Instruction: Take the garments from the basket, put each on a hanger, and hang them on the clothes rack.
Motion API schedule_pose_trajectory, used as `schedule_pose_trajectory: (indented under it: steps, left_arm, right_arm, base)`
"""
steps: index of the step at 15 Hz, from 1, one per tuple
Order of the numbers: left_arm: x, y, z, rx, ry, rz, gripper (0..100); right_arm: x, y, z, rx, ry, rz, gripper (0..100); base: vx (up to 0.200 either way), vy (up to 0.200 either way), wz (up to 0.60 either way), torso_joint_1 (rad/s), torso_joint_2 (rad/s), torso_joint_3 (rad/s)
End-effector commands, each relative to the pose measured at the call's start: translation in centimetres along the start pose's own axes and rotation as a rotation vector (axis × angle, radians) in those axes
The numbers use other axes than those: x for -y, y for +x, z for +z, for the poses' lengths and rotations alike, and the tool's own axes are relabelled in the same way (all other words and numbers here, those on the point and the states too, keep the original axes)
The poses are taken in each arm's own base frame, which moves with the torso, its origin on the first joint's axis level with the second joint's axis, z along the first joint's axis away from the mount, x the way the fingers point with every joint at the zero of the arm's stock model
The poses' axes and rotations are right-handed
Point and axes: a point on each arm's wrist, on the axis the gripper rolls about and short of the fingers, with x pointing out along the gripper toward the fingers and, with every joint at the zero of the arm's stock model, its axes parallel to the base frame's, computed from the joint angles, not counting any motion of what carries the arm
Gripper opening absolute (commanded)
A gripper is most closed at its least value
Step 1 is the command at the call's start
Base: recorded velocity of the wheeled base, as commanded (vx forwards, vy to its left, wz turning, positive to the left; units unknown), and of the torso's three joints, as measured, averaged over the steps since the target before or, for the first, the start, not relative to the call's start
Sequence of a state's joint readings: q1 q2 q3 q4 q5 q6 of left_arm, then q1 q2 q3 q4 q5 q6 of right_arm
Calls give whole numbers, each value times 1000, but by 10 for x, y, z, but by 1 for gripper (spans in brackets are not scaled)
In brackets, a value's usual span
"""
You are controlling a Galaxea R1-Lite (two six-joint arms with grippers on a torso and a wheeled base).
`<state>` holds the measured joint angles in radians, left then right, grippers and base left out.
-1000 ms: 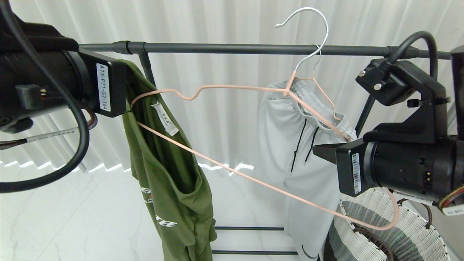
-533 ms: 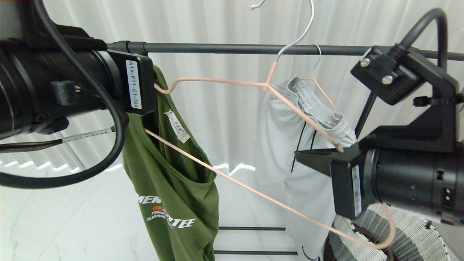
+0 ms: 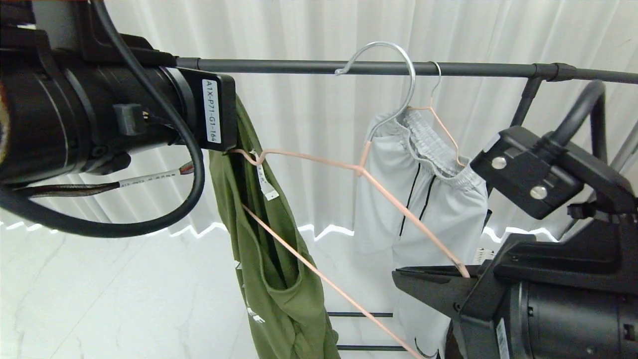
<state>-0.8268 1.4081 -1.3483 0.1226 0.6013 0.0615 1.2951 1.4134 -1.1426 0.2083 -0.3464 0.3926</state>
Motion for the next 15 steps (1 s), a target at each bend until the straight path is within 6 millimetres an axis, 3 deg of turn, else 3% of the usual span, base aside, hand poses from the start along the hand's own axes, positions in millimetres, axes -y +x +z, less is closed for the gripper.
schedule_pose_trajectory:
  steps: [1,3,7,15]
  left_arm:
    - [-4,3,-2,-8,2,25,0]
    - [-14,10,-3,-23,2,110,0]
    - [-13,8,-3,-22,3,107,0]
    - [26,-9,-3,-2,10,-70,0]
  right_arm:
    - [12,1,5,23,26,-56,0]
    - [19,-3,7,43,58,-92,0]
    - [20,-1,8,57,108,-123,0]
    - [10,10,8,70,100,-94,0]
  base:
    - [0,0,0,0,0,0]
    - [0,0,0,0,0,0]
    - [0,0,0,0,0,0]
    - [0,0,0,0,0,0]
